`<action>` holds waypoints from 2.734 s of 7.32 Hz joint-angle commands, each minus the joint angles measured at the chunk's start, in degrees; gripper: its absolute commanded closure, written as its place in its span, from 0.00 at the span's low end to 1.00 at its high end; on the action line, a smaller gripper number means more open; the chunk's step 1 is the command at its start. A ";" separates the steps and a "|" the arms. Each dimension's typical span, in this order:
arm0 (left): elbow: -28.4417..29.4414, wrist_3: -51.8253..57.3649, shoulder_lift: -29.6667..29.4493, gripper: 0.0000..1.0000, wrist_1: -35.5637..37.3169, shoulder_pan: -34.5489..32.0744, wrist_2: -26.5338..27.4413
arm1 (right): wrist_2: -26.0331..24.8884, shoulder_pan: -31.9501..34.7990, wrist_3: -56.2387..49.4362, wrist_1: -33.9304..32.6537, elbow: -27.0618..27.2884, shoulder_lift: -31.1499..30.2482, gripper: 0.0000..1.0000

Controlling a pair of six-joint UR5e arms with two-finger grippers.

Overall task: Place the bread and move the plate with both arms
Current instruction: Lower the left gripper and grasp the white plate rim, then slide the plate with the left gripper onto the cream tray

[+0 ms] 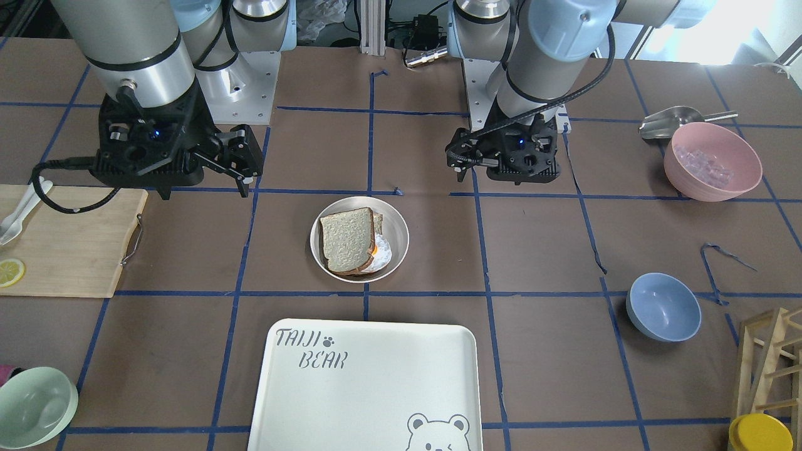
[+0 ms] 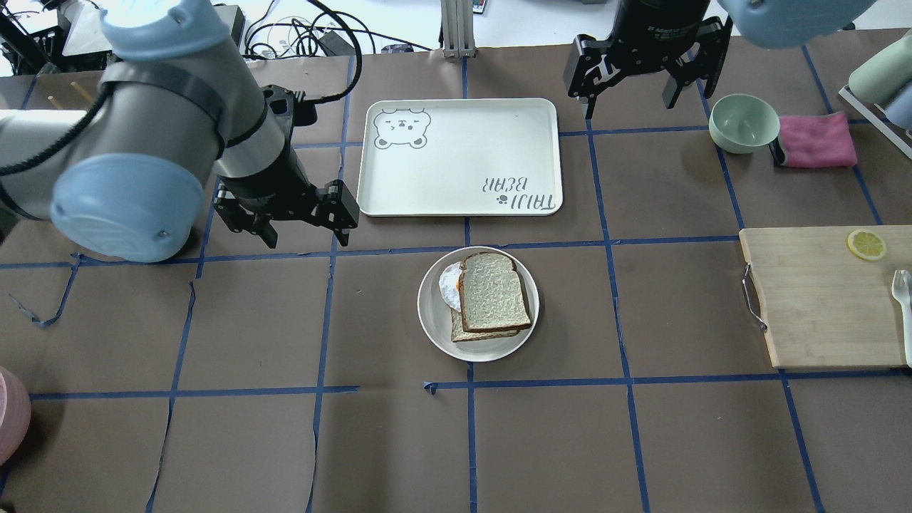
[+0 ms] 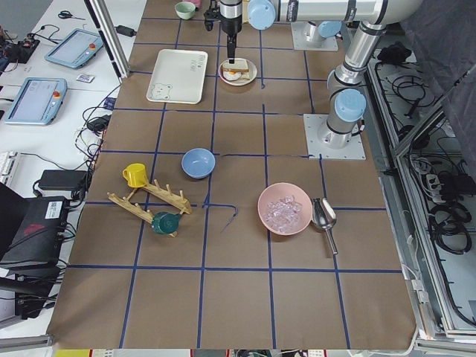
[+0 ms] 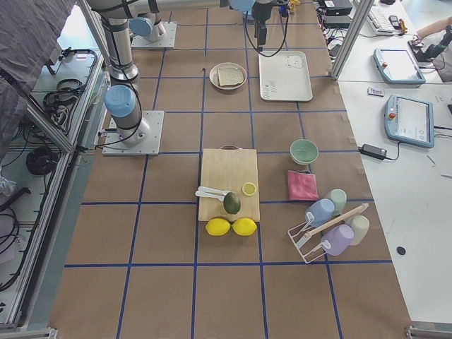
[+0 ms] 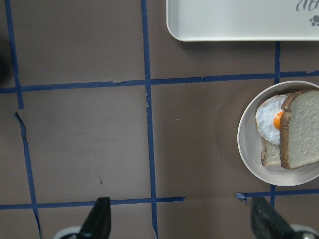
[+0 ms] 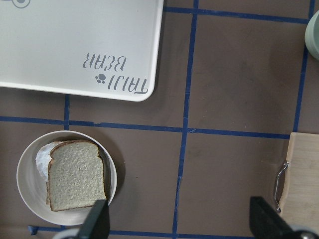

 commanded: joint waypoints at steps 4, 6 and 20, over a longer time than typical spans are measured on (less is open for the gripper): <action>-15.34 -19.08 -10.99 0.02 22.71 -5.29 -7.98 | 0.68 -2.74 -7.91 1.40 0.37 -4.16 0.00; -16.24 -19.90 -14.33 0.06 27.74 -6.97 -8.07 | -0.19 -2.92 -7.48 0.62 5.79 -5.05 0.00; 0.96 -19.39 -19.96 1.00 28.98 0.31 -15.36 | 0.07 -3.27 -5.47 -3.70 7.13 -6.47 0.00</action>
